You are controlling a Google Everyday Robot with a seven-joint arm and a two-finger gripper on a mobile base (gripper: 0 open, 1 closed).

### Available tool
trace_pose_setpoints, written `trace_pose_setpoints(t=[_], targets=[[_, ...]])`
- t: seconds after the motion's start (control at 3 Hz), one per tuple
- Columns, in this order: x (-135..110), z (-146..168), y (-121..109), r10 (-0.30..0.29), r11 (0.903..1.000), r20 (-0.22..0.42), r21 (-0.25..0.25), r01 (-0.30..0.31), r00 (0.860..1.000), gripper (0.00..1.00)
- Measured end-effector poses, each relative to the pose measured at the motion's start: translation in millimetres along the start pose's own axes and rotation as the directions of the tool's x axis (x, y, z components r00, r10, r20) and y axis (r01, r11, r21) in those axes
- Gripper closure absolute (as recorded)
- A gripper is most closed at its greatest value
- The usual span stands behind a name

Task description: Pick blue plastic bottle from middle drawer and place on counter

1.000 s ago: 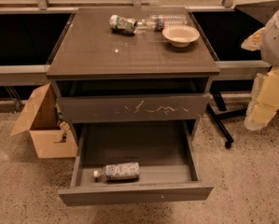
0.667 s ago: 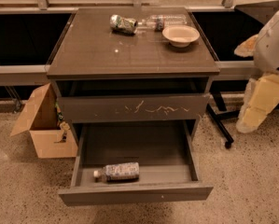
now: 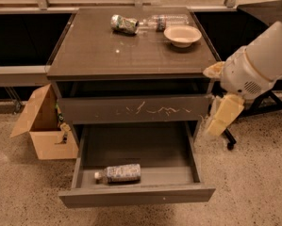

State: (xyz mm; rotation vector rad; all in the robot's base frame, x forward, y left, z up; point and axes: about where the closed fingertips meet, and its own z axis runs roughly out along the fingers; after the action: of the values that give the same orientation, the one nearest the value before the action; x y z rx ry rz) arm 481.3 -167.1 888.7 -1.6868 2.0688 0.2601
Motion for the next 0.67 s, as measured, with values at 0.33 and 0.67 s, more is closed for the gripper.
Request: trace_pose_setpoints(t=[0.33, 0.67], targets=[[-14.5, 40.5, 7.1, -0.007, 0.9993, 0.11, -0.035, 0.011, 0.994, 0.0], [-14.5, 40.7, 7.1, -0.007, 0.9993, 0.11, -0.035, 0.011, 0.994, 0.0]])
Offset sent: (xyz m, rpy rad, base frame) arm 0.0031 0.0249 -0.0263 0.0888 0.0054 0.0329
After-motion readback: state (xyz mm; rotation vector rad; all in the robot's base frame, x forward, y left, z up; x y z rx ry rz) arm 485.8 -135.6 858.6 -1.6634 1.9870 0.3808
